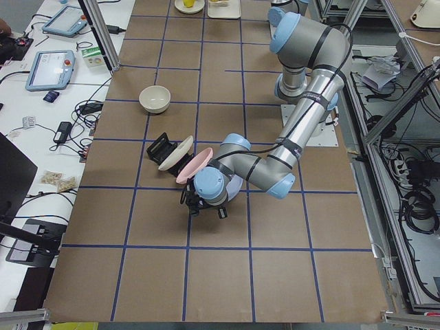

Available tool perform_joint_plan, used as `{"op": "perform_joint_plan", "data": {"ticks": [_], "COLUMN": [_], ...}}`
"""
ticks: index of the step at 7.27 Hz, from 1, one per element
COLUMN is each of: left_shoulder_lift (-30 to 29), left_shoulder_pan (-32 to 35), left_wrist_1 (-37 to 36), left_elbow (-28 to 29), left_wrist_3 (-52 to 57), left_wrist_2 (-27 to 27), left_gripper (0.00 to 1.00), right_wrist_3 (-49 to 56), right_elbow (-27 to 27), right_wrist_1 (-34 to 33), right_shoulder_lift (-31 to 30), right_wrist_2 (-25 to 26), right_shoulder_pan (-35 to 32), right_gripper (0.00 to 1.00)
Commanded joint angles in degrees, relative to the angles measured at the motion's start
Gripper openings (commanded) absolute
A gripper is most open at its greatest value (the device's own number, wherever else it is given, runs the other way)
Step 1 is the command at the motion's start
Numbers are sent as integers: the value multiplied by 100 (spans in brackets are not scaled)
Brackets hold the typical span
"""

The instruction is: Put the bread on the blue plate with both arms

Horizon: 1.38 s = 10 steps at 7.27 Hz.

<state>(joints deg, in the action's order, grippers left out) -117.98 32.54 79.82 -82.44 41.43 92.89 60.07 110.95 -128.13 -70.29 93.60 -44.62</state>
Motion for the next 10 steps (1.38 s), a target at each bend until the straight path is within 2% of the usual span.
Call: {"op": "perform_joint_plan", "data": {"ticks": [1,3,5,7,8,9,10], "left_shoulder_lift": [212,537,836,1362,1591,1707,1769], "left_shoulder_pan": [24,24,120,636,892,1321,1899], "left_wrist_1": [129,768,1306,1552,1624,1633,1625], "left_elbow": [166,569,948,975,967,940,958], "left_wrist_3": [23,93,102,67,23,-3,-290], "left_wrist_2": [324,728,1142,1301,1206,874,775], "left_gripper": [0,0,0,0,0,0,0], "right_wrist_3": [-423,-820,-1294,-1724,-1979,-2191,-2358], "right_elbow": [6,6,-12,-12,-20,-12,-20], "right_wrist_1": [339,797,1078,1412,1623,1781,1887], "right_shoulder_lift": [-264,-756,-889,-1283,-1573,-1793,-1839], "right_wrist_2": [0,0,9,9,44,35,18], "right_shoulder_pan": [-47,-318,-652,-871,-1125,-1285,-1391], "right_gripper": [7,7,7,8,8,8,8]}}
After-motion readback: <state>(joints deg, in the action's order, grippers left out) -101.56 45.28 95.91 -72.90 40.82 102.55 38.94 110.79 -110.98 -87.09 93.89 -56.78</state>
